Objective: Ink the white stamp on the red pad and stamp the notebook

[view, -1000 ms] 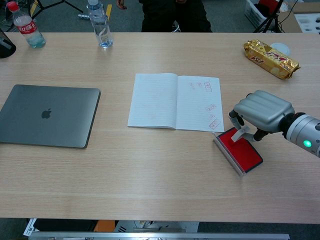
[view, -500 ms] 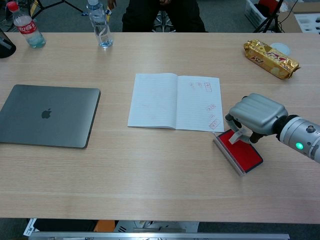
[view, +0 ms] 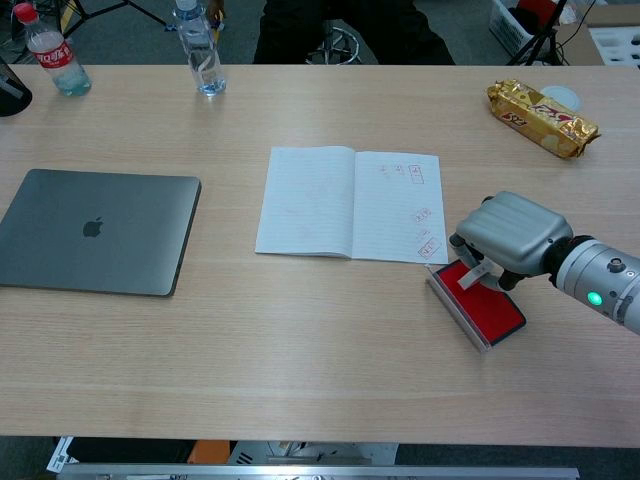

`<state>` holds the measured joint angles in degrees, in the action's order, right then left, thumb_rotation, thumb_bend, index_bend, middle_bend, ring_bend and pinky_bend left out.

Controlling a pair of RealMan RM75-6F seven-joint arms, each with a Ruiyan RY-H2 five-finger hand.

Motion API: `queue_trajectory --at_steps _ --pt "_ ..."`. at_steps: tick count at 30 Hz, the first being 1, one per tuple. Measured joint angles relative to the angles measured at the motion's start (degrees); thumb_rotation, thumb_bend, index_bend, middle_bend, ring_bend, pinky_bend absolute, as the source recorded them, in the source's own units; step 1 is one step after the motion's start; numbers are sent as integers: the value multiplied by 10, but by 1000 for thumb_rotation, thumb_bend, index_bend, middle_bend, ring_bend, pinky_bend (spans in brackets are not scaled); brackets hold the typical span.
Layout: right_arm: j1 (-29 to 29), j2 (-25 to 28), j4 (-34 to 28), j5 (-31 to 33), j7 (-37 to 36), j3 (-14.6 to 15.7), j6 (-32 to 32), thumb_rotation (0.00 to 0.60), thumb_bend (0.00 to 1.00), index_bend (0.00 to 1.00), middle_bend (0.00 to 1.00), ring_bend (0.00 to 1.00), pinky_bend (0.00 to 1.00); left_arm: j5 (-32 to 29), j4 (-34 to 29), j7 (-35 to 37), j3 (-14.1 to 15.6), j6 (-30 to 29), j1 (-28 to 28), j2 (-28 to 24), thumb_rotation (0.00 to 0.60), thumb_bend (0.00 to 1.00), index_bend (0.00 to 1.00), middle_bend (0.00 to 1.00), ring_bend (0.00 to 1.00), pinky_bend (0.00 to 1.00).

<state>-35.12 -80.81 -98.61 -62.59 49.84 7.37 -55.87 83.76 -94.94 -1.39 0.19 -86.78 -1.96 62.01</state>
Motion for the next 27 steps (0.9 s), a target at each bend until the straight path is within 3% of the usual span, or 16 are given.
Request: queue_trajectory --at_steps 18,27 --pt "-1 -4 3 10 7 4 -5 600 455 730 557 440 325 0 4 4 0 0 -2 0 600 324 0 0 0 0" --pt "-2 49 -55 6 -17 -10 -20 600 456 738 568 442 325 4 -5 2 -1 -1 0 -4 600 324 0 0 0 0"
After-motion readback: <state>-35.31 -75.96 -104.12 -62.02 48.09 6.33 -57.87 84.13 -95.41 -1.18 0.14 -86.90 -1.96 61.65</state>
